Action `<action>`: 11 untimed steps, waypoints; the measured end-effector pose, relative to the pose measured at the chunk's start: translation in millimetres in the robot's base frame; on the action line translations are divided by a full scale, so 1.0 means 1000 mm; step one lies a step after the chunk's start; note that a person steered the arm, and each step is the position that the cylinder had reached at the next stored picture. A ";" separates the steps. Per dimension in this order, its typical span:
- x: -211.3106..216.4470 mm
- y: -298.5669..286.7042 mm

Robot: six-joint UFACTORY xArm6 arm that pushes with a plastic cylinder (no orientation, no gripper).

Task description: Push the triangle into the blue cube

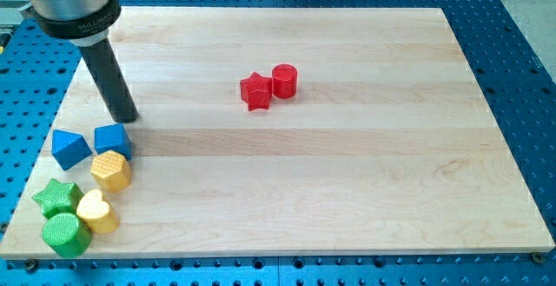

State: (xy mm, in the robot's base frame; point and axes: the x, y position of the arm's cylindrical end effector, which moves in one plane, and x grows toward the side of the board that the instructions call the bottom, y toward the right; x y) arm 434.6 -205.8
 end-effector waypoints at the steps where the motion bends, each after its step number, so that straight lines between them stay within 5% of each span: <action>1: 0.000 0.000; 7: -0.025 0.003; 9: 0.010 -0.099; 11: 0.056 -0.072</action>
